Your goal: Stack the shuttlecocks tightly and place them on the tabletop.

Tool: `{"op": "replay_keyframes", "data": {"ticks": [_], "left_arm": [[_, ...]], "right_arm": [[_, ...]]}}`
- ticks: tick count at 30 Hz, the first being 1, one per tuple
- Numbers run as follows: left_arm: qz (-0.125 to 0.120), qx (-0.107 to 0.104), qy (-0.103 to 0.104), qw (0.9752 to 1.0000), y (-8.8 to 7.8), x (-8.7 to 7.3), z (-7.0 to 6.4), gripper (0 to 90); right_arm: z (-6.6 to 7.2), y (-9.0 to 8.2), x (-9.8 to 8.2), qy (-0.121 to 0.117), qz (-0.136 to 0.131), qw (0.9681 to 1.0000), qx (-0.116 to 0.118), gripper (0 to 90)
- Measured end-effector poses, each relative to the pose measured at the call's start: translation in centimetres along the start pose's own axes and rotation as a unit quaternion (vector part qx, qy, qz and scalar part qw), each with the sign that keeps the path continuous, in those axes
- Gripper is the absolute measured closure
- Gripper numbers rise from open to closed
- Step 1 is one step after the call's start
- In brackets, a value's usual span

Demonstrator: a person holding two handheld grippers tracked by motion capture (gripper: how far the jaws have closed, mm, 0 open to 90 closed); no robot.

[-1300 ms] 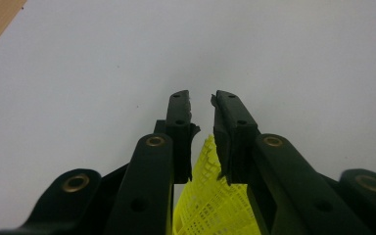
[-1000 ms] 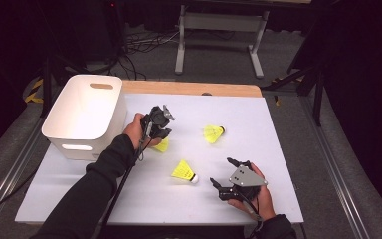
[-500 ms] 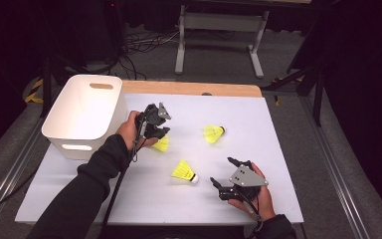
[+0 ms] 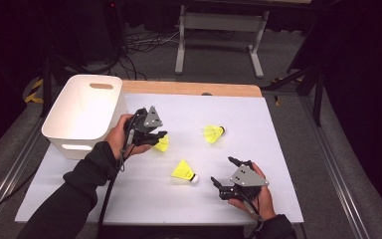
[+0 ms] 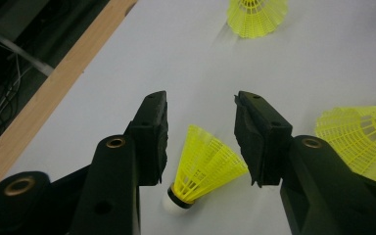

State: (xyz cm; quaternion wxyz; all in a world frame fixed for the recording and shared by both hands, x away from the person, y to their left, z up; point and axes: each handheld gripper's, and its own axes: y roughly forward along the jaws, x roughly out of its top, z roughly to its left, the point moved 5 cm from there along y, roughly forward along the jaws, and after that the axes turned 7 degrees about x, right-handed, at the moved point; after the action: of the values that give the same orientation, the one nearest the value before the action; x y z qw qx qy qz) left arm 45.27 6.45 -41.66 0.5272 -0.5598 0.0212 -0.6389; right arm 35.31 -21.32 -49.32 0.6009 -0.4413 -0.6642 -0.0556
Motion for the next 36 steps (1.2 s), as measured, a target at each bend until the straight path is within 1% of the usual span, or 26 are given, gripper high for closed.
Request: {"op": "replay_keyframes", "data": {"ticks": [1, 2, 3, 4, 5, 8, 9, 10, 11, 12, 14, 15, 17, 18, 20, 21, 23, 24, 26, 28, 29, 30, 32, 36], "left_arm": [[-0.006, 0.007, -0.002, 1.0000, -0.4, -0.3, 0.0, 54.5], [-0.020, 0.015, 0.002, 0.9997, -0.7, -0.6, 0.0, 49.5], [-0.030, 0.019, -0.002, 0.9994, -0.9, -0.9, -0.1, 46.1], [-0.030, 0.019, -0.002, 0.9994, -0.9, -0.9, -0.1, 45.8], [-0.043, 0.021, -0.009, 0.9988, -1.2, -1.7, -0.3, 45.8], [-0.060, 0.032, -0.002, 0.9977, -1.5, -3.1, -0.7, 38.2], [-0.066, 0.031, -0.008, 0.9973, -1.6, -3.4, -0.9, 35.7], [-0.074, 0.031, -0.005, 0.9967, -1.9, -4.0, -1.0, 33.9], [-0.074, 0.031, -0.005, 0.9967, -1.9, -4.0, -1.0, 29.8], [-0.090, 0.028, -0.005, 0.9956, -2.2, -4.6, -1.2, 27.7], [-0.103, 0.022, -0.006, 0.9945, -2.5, -5.1, -1.5, 25.6], [-0.105, 0.018, -0.004, 0.9943, -2.6, -5.5, -1.7, 24.5], [-0.107, 0.022, -0.001, 0.9940, -2.7, -5.9, -1.9, 22.4], [-0.107, 0.019, 0.000, 0.9941, -2.8, -6.2, -2.1, 21.7], [-0.109, 0.026, 0.005, 0.9936, -2.9, -6.9, -2.4, 19.5], [-0.113, 0.024, 0.004, 0.9933, -3.0, -7.1, -2.5, 17.5], [-0.126, 0.020, -0.003, 0.9918, -3.3, -7.9, -2.9, 17.0], [-0.126, 0.018, 0.000, 0.9919, -3.5, -8.2, -3.2, 16.6], [-0.133, 0.014, 0.000, 0.9910, -3.9, -8.9, -3.6, 14.5], [-0.148, 0.003, 0.002, 0.9889, -4.5, -9.8, -4.1, 13.0], [-0.157, 0.005, -0.003, 0.9876, -5.0, -10.4, -4.3, 12.5], [-0.159, 0.006, -0.006, 0.9872, -5.3, -10.8, -4.4, 12.1], [-0.170, 0.000, -0.022, 0.9852, -6.0, -11.8, -4.5, 11.4], [-0.164, 0.004, -0.034, 0.9858, -6.6, -13.7, -4.5, 10.2]], "right_arm": [[0.0, 0.0, 0.0, 0.001, 0.000, 1.0000, 0.000, 16.3], [0.0, 0.0, 0.0, 0.002, 0.000, 1.0000, 0.000, 16.3], [0.0, 0.0, 0.0, 0.002, 0.000, 1.0000, -0.001, 16.2], [0.0, 0.0, 0.0, 0.002, 0.000, 1.0000, -0.001, 16.2], [-0.1, 0.0, 0.0, 0.002, 0.001, 1.0000, -0.001, 16.2], [-0.1, 0.1, -0.1, 0.002, 0.002, 1.0000, -0.002, 16.3], [-0.1, 0.1, -0.1, 0.002, 0.002, 1.0000, -0.002, 16.2], [-0.1, 0.1, 0.0, 0.001, 0.002, 1.0000, -0.003, 16.2], [0.0, 0.1, 0.0, 0.000, 0.002, 1.0000, -0.003, 16.2], [0.0, 0.1, 0.0, 0.000, 0.002, 1.0000, -0.004, 16.2], [-0.1, 0.1, -0.1, 0.000, 0.004, 1.0000, -0.004, 16.2], [-0.1, 0.1, -0.1, 0.001, 0.004, 1.0000, -0.004, 16.2], [-0.1, 0.1, -0.1, 0.001, 0.004, 1.0000, -0.004, 16.3], [-0.1, 0.1, -0.1, 0.001, 0.005, 1.0000, -0.006, 16.3], [-0.1, 0.1, -0.1, 0.002, 0.003, 1.0000, -0.008, 16.3], [-0.1, 0.1, -0.1, 0.002, 0.002, 1.0000, -0.008, 16.3], [-0.1, 0.1, -0.1, 0.001, 0.003, 1.0000, -0.008, 16.3], [0.0, 0.1, 0.0, -0.001, 0.005, 1.0000, -0.007, 16.2], [0.0, 0.1, 0.0, -0.001, 0.004, 1.0000, -0.006, 16.1], [0.1, 0.0, 0.1, 0.003, 0.003, 1.0000, -0.006, 16.1], [0.1, 0.0, 0.2, 0.004, 0.001, 1.0000, -0.007, 16.2], [0.1, 0.0, 0.3, 0.007, -0.001, 1.0000, -0.004, 16.2], [0.2, 0.0, 0.5, 0.012, 0.000, 0.9999, 0.003, 16.1], [0.4, 0.1, 1.4, 0.018, -0.005, 0.9997, 0.018, 15.8]]}}
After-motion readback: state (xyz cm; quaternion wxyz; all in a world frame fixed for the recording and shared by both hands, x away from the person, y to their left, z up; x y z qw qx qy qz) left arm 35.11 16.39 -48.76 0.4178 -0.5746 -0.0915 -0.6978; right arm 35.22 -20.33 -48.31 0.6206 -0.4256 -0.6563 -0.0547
